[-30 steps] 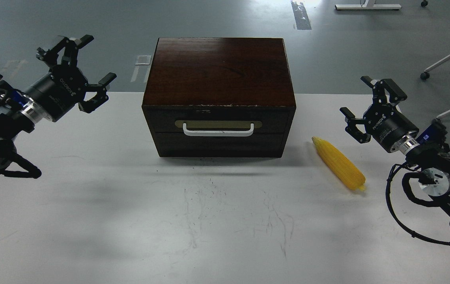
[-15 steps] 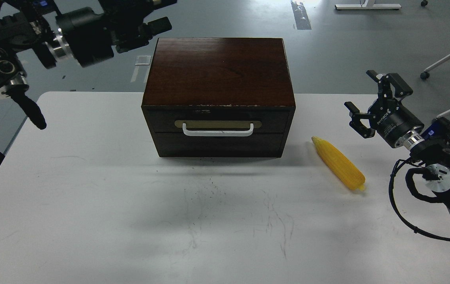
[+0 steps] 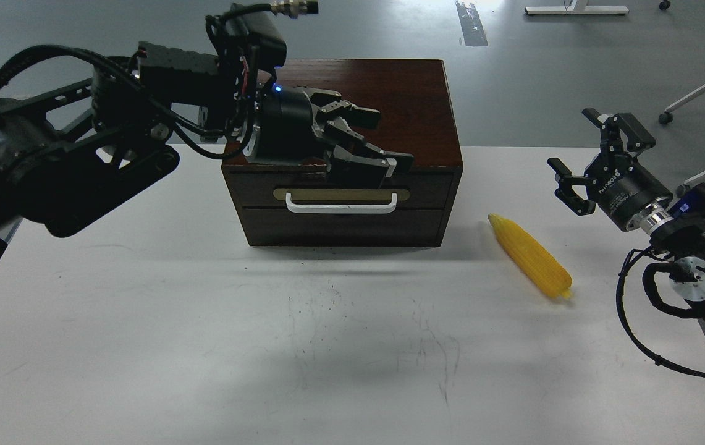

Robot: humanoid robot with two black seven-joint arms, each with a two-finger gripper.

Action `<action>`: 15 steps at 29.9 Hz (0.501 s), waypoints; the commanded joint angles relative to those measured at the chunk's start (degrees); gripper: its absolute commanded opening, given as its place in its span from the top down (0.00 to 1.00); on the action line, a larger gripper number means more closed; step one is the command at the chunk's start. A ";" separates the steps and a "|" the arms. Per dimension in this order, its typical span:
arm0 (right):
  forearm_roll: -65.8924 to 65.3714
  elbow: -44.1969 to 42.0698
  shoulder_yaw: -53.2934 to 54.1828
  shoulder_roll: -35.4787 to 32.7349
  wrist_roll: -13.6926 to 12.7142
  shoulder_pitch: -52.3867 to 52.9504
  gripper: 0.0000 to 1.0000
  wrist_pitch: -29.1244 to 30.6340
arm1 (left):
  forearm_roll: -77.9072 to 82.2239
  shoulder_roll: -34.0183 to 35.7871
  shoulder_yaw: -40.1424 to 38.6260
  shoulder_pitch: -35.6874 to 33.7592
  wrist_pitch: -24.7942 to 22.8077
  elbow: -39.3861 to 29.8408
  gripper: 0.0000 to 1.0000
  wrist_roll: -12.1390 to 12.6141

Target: Put corn in drawer with both arms

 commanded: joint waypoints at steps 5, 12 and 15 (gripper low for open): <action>-0.01 0.00 0.01 -0.75 0.00 -0.27 0.00 0.00 | 10.79 -1.79 12.06 -4.75 0.00 1.70 0.01 0.03; -0.01 0.09 0.01 -0.93 0.00 -0.44 0.00 0.00 | 15.30 -5.22 16.53 -7.47 0.00 4.34 0.01 0.03; -0.01 0.09 0.10 -1.36 0.00 -0.53 0.00 0.00 | 15.30 -5.49 18.47 -8.09 0.00 4.78 0.01 0.03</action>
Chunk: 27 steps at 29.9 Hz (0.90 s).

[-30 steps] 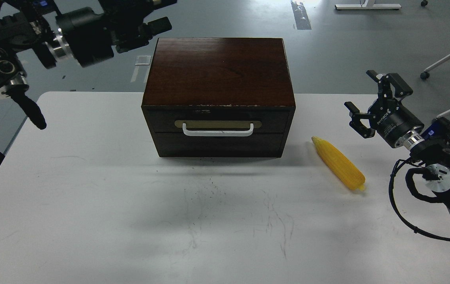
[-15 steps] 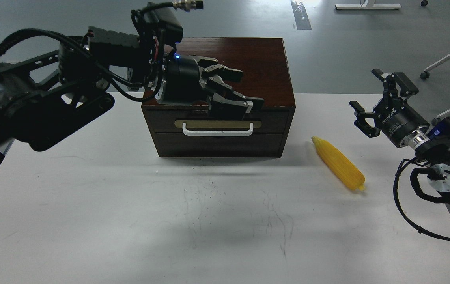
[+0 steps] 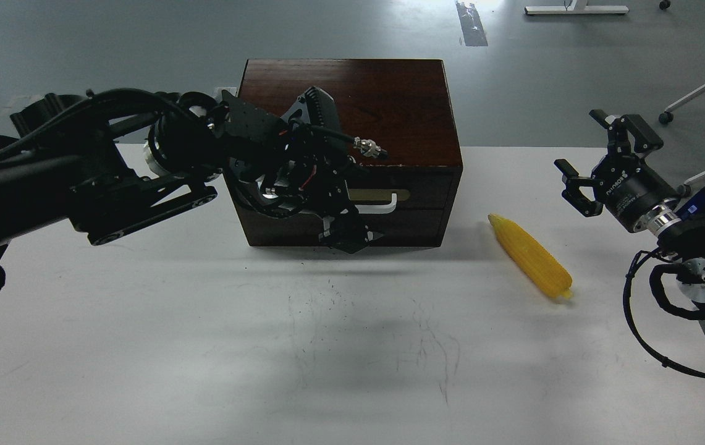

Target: Put corn in drawer with both arms

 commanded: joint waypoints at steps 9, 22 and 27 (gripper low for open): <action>0.09 0.19 0.08 -0.41 0.00 -0.11 0.00 0.00 | 0.03 -1.10 4.30 -0.59 1.28 2.60 0.01 0.00; 0.09 0.37 0.17 -1.11 0.00 -0.11 0.00 0.00 | 0.03 -1.19 6.50 0.11 2.16 3.75 0.01 0.00; 0.09 0.37 0.34 -1.11 0.00 -0.11 0.00 0.00 | 0.03 -1.28 6.50 0.29 2.16 3.83 0.01 0.00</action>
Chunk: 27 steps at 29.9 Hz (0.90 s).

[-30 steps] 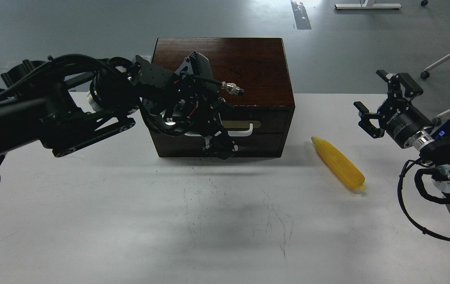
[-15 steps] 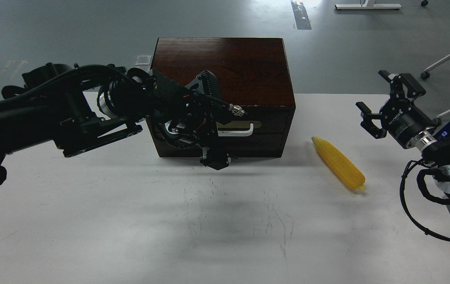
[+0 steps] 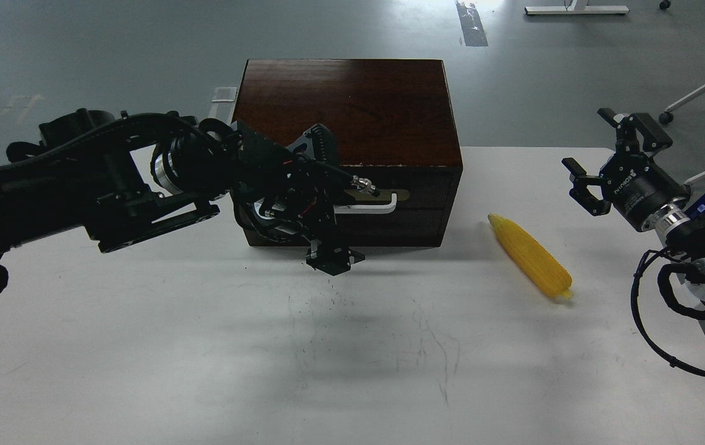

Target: Put corn in drawer with both arms

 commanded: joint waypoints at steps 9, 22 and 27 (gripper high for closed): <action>0.00 0.00 0.36 -0.02 0.00 -0.11 0.00 0.00 | -0.01 -0.05 0.12 0.61 0.00 0.48 0.01 -0.01; 0.00 0.00 0.80 -0.37 0.00 -0.28 0.00 0.00 | -0.01 0.21 1.88 0.00 -0.71 -4.43 0.01 -0.01; 0.00 0.00 0.80 -0.37 0.00 -0.37 0.00 0.00 | -0.01 1.70 2.32 0.00 -2.16 -7.86 0.01 -0.01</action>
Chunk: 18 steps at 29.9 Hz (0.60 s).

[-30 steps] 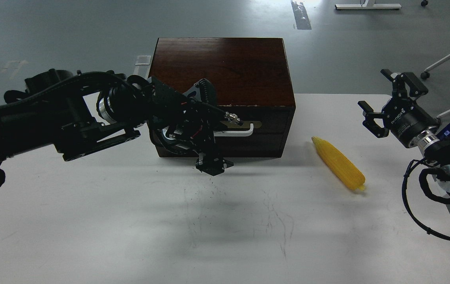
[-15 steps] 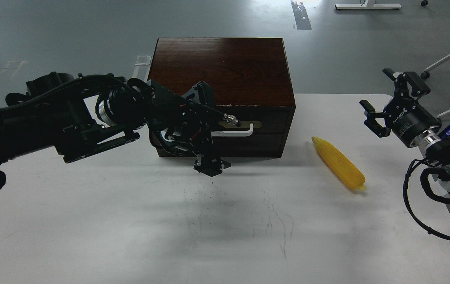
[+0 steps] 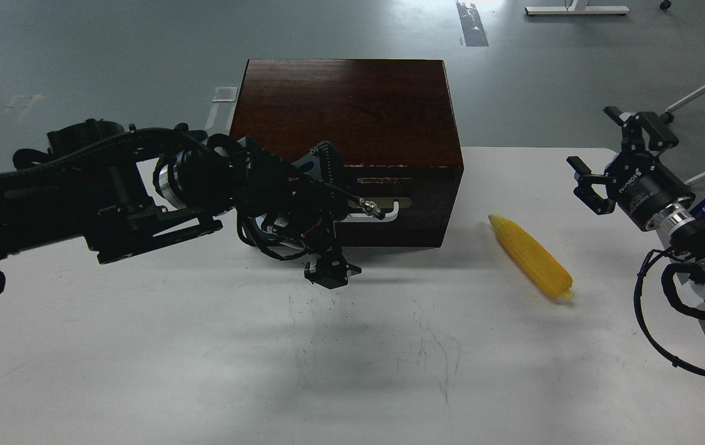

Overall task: Put corn in drawer with both arms
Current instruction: 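Pull the drawer handle toward the robot with the left gripper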

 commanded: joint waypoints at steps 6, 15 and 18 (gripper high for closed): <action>0.00 0.09 -0.01 -0.35 0.00 -0.01 0.00 0.00 | -0.02 2.65 1.11 -0.23 -0.68 -6.29 0.01 -0.01; 0.09 0.17 -0.01 -0.96 0.00 -0.01 0.00 0.00 | -0.02 4.40 1.11 -0.93 -0.68 -13.06 0.01 -0.01; 0.09 0.26 0.08 -1.23 0.00 -0.01 0.00 0.00 | -0.02 4.67 1.11 -1.46 -0.68 -14.91 0.01 -0.01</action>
